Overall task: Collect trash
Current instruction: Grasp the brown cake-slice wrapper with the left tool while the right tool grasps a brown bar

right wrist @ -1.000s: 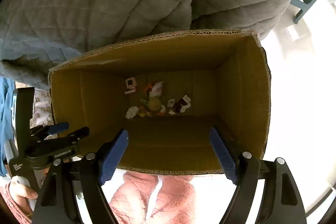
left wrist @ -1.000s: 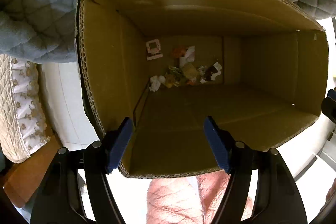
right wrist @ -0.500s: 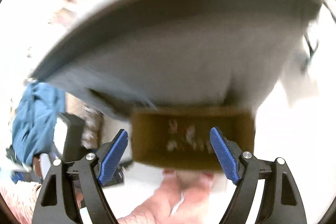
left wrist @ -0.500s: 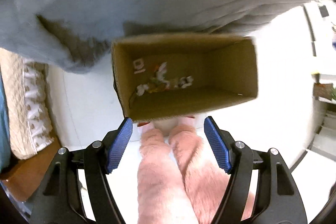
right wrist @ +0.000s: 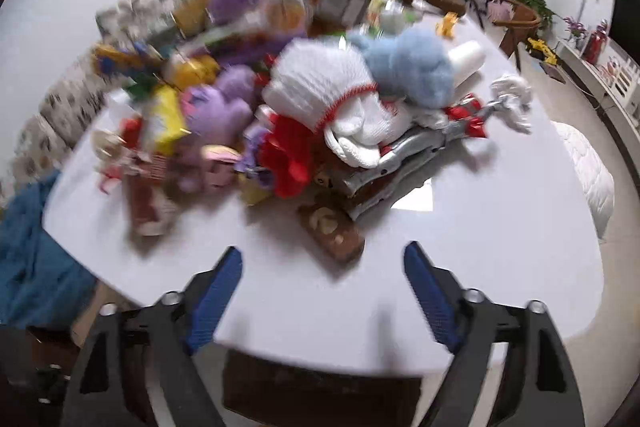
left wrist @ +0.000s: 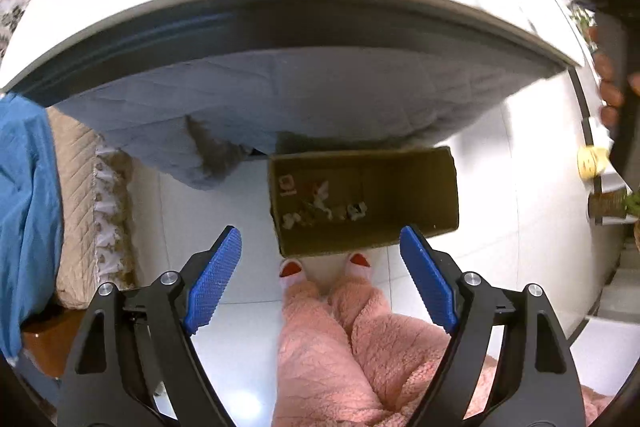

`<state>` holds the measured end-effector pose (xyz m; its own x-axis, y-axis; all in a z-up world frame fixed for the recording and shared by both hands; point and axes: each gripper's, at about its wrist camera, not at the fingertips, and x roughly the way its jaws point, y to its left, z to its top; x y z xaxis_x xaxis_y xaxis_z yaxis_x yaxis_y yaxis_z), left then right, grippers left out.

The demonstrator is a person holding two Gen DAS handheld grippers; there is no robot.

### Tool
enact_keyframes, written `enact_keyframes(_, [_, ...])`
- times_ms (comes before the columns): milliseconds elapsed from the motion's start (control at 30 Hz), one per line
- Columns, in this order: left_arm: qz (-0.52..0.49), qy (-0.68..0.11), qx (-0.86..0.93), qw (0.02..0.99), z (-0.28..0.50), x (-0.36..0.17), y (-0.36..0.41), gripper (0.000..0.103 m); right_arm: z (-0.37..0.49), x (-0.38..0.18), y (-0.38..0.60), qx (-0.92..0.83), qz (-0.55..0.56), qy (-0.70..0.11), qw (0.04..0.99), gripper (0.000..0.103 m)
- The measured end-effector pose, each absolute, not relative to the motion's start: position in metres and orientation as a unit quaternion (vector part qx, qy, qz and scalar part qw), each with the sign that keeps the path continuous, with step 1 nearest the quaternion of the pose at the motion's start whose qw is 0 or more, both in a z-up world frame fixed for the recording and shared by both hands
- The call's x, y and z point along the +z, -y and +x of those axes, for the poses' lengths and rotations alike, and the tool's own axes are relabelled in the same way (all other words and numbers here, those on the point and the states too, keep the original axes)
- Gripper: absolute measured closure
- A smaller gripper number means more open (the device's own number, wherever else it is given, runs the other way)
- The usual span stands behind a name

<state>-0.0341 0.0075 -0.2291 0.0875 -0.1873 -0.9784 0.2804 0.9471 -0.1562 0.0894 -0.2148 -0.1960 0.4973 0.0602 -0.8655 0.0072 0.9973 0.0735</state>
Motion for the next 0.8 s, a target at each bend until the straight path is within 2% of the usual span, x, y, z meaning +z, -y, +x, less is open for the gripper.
enact_keyframes(100, [0.029,-0.657,-0.146,0.739,-0.035,-0.227,-0.018,0.023,0.104,-0.207,0.212,0.019,0.018,-0.513,0.858,0.045])
enact_keyframes(167, [0.026,-0.661,-0.139,0.737,-0.036,-0.228,-0.025,0.023,0.108,-0.206,0.211,0.019,0.009,-0.513,0.858,0.059])
enact_keyframes(200, [0.024,-0.665,-0.134,0.735,-0.036,-0.230,-0.028,0.023,0.108,-0.205,0.213,0.018,0.016,-0.516,0.856,0.072])
enact_keyframes(267, [0.022,-0.669,-0.126,0.732,-0.033,-0.231,-0.032,0.023,0.105,-0.204,0.216,0.027,0.041,-0.524,0.851,0.079])
enact_keyframes(433, [0.016,-0.651,-0.123,0.749,-0.010,-0.218,-0.032,0.023,0.080,-0.205,0.234,0.021,0.115,-0.527,0.842,0.081])
enact_keyframes(600, [0.015,-0.589,-0.131,0.797,0.043,-0.180,-0.006,0.023,0.050,-0.194,0.255,0.017,0.183,-0.512,0.839,0.081])
enact_keyframes(700, [0.063,-0.544,-0.108,0.830,0.077,-0.166,0.023,0.023,0.035,-0.184,0.262,0.023,0.205,-0.502,0.840,0.081])
enact_keyframes(800, [0.106,-0.534,-0.096,0.833,0.110,-0.175,0.055,0.023,0.023,-0.176,0.262,0.028,0.219,-0.495,0.840,0.081])
